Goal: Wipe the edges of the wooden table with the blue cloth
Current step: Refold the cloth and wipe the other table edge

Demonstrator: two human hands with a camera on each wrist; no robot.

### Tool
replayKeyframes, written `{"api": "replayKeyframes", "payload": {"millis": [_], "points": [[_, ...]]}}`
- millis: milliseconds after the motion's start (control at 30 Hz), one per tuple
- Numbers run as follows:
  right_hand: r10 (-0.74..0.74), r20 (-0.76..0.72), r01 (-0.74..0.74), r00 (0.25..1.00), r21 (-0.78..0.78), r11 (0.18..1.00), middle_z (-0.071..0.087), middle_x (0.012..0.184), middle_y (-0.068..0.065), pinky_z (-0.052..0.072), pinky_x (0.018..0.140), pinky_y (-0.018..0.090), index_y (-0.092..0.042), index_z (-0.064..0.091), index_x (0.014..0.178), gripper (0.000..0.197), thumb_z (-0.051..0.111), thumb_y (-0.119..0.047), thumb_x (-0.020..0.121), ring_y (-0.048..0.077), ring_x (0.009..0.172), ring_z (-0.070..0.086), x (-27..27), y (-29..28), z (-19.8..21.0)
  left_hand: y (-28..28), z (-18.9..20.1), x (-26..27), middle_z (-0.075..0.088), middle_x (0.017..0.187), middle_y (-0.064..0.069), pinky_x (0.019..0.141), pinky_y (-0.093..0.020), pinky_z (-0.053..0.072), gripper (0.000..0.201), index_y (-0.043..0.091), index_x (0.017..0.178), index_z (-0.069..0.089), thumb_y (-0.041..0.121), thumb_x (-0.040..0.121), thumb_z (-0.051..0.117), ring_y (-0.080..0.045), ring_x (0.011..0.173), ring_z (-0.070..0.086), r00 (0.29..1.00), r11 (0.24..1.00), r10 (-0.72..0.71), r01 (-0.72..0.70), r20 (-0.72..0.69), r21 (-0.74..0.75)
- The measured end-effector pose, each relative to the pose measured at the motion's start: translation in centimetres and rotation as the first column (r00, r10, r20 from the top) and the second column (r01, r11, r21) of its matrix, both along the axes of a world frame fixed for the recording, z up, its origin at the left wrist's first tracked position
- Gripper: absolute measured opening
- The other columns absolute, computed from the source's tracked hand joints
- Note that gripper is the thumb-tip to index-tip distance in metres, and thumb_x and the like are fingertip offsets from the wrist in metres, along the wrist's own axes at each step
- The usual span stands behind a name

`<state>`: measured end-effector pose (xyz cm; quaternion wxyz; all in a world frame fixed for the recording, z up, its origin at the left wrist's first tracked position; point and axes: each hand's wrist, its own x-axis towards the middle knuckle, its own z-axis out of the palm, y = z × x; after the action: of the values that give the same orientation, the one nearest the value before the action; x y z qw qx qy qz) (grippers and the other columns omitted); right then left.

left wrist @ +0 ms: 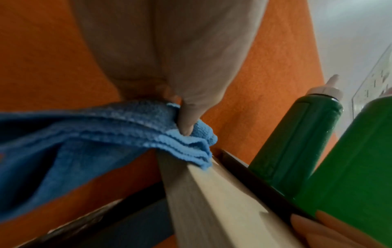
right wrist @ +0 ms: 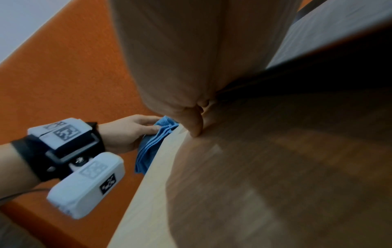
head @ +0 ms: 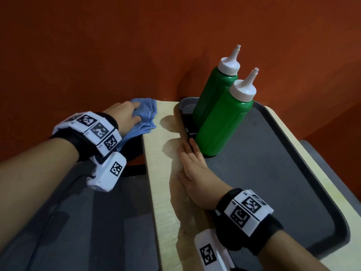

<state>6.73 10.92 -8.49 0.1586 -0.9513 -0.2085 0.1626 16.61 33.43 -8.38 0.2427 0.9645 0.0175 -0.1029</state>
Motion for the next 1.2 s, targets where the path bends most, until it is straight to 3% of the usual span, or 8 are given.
{"api": "replayKeyframes", "payload": {"millis": [100,200,333,467,667,767,1000,1200], "points": [[-0.001,-0.013,0.001,1.0,-0.007,1.0,-0.002,0.162,0.006,0.001,0.121,0.041,0.0,0.024,0.145,0.052,0.039,-0.007,0.095,0.018,0.147,-0.018,0.0,0.1,0.0,-1.0,1.5,1.2,0.053,0.138,-0.017,0.092,-0.033,0.041,0.049,0.018,0.147,0.035,0.014,0.099,0.042,-0.034,0.122,0.053,0.995,0.995,-0.086,0.084,0.042,0.057],[0.002,-0.023,-0.002,1.0,-0.024,1.0,-0.002,0.162,0.006,0.0,0.121,0.041,-0.001,0.021,0.147,0.055,0.039,-0.009,0.096,0.018,0.147,-0.019,0.0,0.0,0.3,-2.1,2.6,2.6,0.056,0.135,-0.013,0.095,-0.032,0.04,0.045,0.016,0.144,0.041,0.012,0.099,0.043,-0.03,0.122,0.053,0.986,0.977,-0.163,0.165,-0.022,0.136],[0.004,-0.024,-0.005,1.0,-0.022,1.0,0.0,0.162,0.007,0.001,0.121,0.042,-0.001,0.02,0.147,0.055,0.039,-0.01,0.097,0.019,0.147,-0.018,-0.1,0.0,0.4,-2.3,2.2,2.9,0.046,0.146,-0.012,0.101,-0.03,0.037,0.049,0.014,0.147,0.037,0.008,0.099,0.041,-0.029,0.131,0.047,0.99,0.972,-0.14,0.144,-0.036,0.186],[0.014,-0.013,-0.014,1.0,-0.009,1.0,-0.001,0.162,0.007,0.0,0.121,0.038,-0.001,0.017,0.148,0.058,0.041,-0.01,0.096,0.018,0.147,-0.018,0.0,-0.2,0.2,-1.4,2.6,2.5,0.038,0.152,-0.008,0.089,-0.025,0.035,0.048,0.011,0.149,0.029,0.009,0.101,0.037,-0.028,0.131,0.045,0.991,0.978,-0.118,0.126,-0.058,0.166],[0.012,0.011,-0.013,1.0,0.012,1.0,0.005,0.161,0.008,-0.001,0.121,0.036,-0.001,0.026,0.145,0.053,0.043,-0.009,0.095,0.018,0.147,-0.017,0.0,-0.1,-0.1,-0.4,1.6,0.8,0.044,0.148,-0.011,0.095,-0.027,0.037,0.046,0.009,0.144,0.041,0.009,0.098,0.045,-0.029,0.129,0.048,0.999,0.998,-0.05,0.05,0.001,0.023],[0.01,0.006,-0.01,1.0,0.01,1.0,0.004,0.161,0.008,-0.001,0.121,0.037,-0.001,0.024,0.146,0.055,0.043,-0.009,0.095,0.019,0.147,-0.017,0.0,-0.2,-0.2,0.0,0.3,0.0,0.05,0.142,-0.015,0.098,-0.035,0.044,0.054,0.016,0.146,0.037,0.014,0.094,0.051,-0.033,0.123,0.053,1.0,0.994,0.028,-0.028,-0.004,-0.107],[0.016,0.016,-0.016,1.0,-0.01,1.0,0.004,0.161,0.009,-0.001,0.121,0.035,-0.001,0.02,0.147,0.056,0.041,-0.009,0.096,0.02,0.148,-0.016,0.0,-0.2,-0.2,-0.8,-3.1,-3.9,0.039,0.152,-0.01,0.115,-0.043,0.033,0.069,0.017,0.152,0.022,0.017,0.093,0.057,-0.024,0.141,0.038,0.988,0.853,0.137,-0.153,-0.069,-0.499],[0.003,0.023,-0.003,1.0,-0.017,1.0,0.009,0.161,0.01,0.0,0.121,0.034,0.001,0.024,0.145,0.053,0.042,-0.01,0.096,0.022,0.148,-0.014,0.0,-0.1,-0.2,-2.0,-3.1,-5.4,0.039,0.152,-0.007,0.115,-0.041,0.034,0.064,0.024,0.152,0.026,0.019,0.095,0.055,-0.026,0.14,0.039,0.994,0.887,0.108,-0.112,-0.036,-0.448]]}}
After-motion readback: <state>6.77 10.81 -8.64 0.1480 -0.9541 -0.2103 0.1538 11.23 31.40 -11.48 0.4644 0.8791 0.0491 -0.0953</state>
